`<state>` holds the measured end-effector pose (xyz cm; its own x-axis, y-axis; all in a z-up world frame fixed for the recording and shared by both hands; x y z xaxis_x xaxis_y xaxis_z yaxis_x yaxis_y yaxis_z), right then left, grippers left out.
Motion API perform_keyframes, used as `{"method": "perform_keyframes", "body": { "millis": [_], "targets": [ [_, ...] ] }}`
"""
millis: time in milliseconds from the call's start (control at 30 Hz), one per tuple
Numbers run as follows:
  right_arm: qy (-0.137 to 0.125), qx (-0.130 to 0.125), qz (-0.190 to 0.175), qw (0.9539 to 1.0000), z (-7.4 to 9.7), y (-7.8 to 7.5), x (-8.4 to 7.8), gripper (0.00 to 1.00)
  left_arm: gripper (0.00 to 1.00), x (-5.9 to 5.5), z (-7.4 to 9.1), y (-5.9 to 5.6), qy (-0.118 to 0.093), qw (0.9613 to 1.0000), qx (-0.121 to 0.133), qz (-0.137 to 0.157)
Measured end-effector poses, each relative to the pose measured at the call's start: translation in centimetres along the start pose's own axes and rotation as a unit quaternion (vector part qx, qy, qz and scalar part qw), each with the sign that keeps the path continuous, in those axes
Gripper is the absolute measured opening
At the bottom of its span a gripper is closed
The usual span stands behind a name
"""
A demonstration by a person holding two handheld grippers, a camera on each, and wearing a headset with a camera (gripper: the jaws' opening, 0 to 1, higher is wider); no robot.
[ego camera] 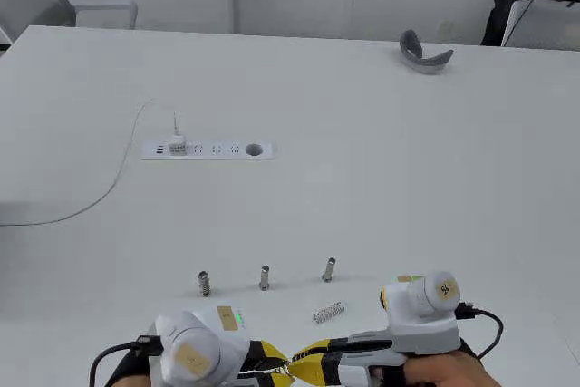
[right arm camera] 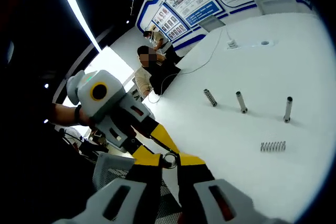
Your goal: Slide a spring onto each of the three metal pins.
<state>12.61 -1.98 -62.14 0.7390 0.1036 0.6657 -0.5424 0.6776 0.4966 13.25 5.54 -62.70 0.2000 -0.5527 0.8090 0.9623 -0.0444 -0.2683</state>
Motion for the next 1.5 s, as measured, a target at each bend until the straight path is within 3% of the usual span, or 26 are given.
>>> {"method": "perform_keyframes", "body": {
  "millis": [167,367,533,633,767,900,1067,1167,1367,1500],
  "targets": [
    [0.018,-0.001,0.071,0.9973,0.9,0.0,2.2,0.12,0.1,1.8,0.6,0.7,-0.023,0.9996,-0.011,-0.01],
    [0.043,0.004,0.159,0.9864,1.9,0.5,4.7,0.12,0.1,3.8,1.1,1.2,-0.044,0.9984,-0.025,-0.025],
    [0.081,0.018,0.245,0.966,2.5,0.9,5.9,0.12,0.1,4.9,1.5,1.3,-0.054,0.9971,-0.04,-0.036],
    [0.109,0.029,0.289,0.9505,2.7,1.3,6.4,0.12,0.1,5.4,1.6,1.2,-0.058,0.9963,-0.047,-0.042],
    [0.131,0.041,0.324,0.936,2.7,1.6,6.7,0.12,0.1,5.6,1.7,1.2,-0.062,0.9957,-0.052,-0.045],
    [0.141,0.057,0.366,0.9182,2.4,1.9,6.6,0.12,0.1,5.5,1.9,1.0,-0.061,0.9953,-0.057,-0.049],
    [0.146,0.059,0.366,0.9171,1.8,2.1,6.3,0.12,0.1,4.9,2.1,0.9,-0.056,0.9957,-0.058,-0.047],
    [0.144,0.057,0.362,0.9194,1.4,2.2,5.9,0.12,0.1,4.3,2.2,0.9,-0.054,0.9962,-0.054,-0.042],
    [0.149,0.052,0.368,0.9165,0.7,2.2,5.4,0.12,0.11,3.4,1.9,1.0,-0.057,0.9968,-0.049,-0.027],
    [0.146,0.045,0.363,0.9189,0.6,2.1,5.5,0.12,0.13,2.9,2.0,1.2,-0.057,0.9973,-0.04,-0.023]
  ]
}}
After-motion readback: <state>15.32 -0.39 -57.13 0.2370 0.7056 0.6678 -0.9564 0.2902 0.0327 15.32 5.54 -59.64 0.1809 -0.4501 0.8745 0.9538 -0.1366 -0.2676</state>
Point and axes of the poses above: the centre of the closed fingertips' face, and the gripper's own axes: z roughly backward along the fingers, y roughly to its left, x roughly out of its top, the point moved 5 cm from there along z, roughly backward along the fingers, and after that the axes turned 13 degrees about -x, right-handed, at the moved point
